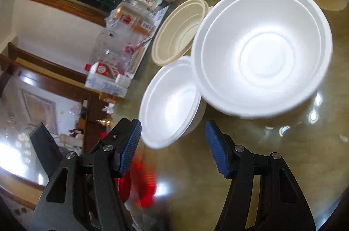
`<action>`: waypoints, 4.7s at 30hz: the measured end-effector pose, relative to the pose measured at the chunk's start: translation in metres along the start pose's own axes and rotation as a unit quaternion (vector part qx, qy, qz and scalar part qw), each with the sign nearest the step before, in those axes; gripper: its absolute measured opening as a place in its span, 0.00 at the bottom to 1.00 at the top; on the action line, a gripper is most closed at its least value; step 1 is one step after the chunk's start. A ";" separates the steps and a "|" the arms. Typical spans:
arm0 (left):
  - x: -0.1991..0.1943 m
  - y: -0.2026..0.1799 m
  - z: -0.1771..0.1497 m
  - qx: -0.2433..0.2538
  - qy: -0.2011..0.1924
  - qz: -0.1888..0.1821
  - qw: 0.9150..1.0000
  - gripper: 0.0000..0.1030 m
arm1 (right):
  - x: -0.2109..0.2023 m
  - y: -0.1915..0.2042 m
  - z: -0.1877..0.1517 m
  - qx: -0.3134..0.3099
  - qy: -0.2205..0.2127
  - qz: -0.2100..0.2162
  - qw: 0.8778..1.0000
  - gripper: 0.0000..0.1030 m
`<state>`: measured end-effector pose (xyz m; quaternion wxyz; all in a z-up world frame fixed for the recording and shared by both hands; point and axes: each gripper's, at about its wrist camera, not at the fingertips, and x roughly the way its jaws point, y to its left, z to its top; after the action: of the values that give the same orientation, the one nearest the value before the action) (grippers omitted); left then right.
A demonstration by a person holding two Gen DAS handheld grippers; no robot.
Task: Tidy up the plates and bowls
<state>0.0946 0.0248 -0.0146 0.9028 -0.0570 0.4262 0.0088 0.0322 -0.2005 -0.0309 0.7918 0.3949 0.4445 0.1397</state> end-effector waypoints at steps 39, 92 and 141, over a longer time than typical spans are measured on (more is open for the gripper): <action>0.047 -0.016 -0.007 0.023 0.048 0.000 0.999 0.29 | 0.033 0.001 0.006 -0.040 -0.003 -0.065 0.997 0.16; 0.026 -0.021 -0.014 0.048 -0.017 0.026 0.998 0.14 | 0.039 0.010 0.000 -0.080 0.003 -0.061 0.995 0.12; -0.086 0.091 -0.025 -0.046 -0.099 0.089 0.990 0.15 | 0.040 0.143 -0.071 -0.217 0.019 0.007 0.976 0.12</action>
<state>0.0147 0.1153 0.0275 0.9327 -0.0593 0.3369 0.1140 0.0150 -0.0493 0.0316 0.8492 0.2140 0.4152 0.2461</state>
